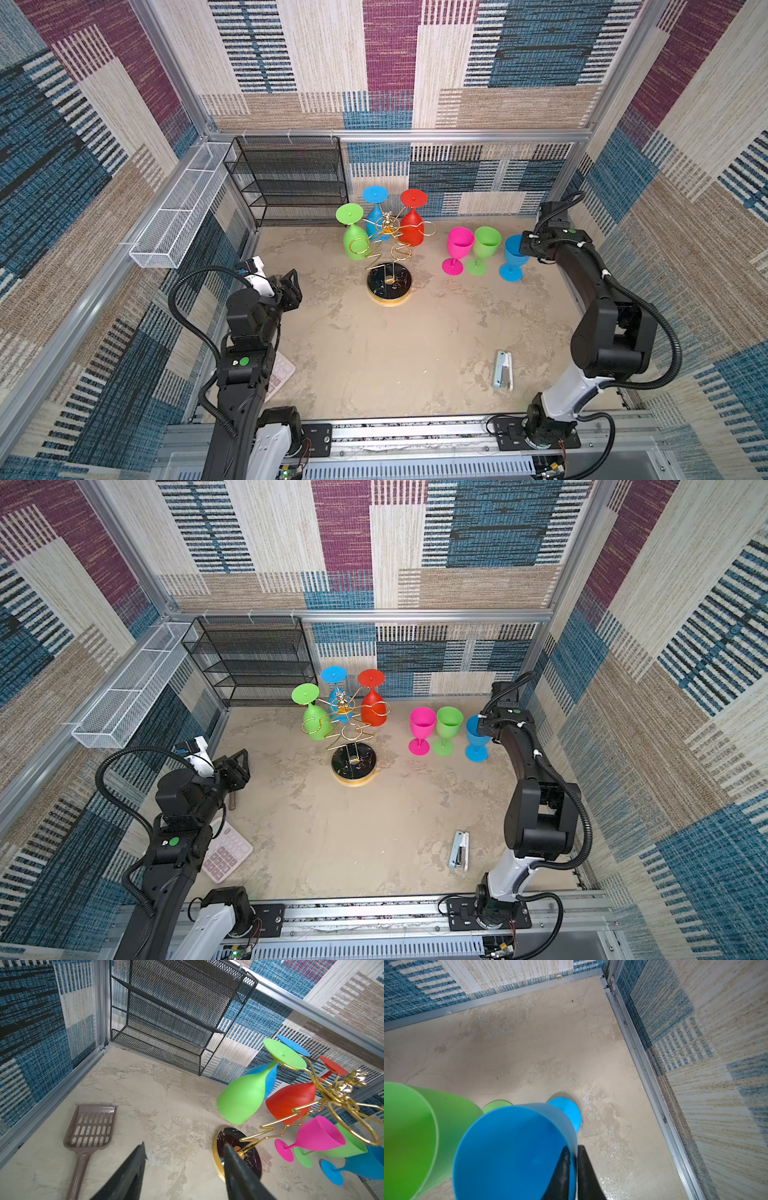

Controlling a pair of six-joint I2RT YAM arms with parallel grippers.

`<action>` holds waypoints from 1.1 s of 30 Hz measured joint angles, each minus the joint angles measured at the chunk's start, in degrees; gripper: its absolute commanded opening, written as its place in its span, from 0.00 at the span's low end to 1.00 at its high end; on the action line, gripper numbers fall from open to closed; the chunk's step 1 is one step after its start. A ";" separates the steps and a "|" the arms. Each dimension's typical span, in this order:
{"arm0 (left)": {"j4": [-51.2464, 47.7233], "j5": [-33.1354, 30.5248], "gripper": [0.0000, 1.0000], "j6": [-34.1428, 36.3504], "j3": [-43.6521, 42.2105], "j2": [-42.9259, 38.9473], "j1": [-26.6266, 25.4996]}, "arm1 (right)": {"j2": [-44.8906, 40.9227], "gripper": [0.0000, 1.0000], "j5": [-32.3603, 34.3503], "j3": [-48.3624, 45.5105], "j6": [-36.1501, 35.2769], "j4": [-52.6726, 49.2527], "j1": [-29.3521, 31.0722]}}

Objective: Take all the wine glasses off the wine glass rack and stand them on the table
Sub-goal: 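Open the right gripper and lift it off the blue glass rim, then reach the left gripper to the green glass base while the right gripper withdraws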

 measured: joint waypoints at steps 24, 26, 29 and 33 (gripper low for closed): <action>-1.68 0.85 0.73 -5.79 3.41 1.11 0.13 | -25.38 0.68 -7.80 -17.73 7.04 12.46 0.09; -1.90 3.15 0.71 -8.15 5.09 2.62 0.44 | -31.43 0.76 -9.64 -21.42 8.09 14.53 0.63; -2.19 9.07 0.70 -11.56 9.49 6.93 1.07 | -40.46 0.83 -12.33 -25.62 8.50 18.05 3.04; -2.01 20.79 0.64 -16.17 16.65 15.91 1.90 | -48.98 0.90 -15.47 -29.49 8.98 20.70 5.95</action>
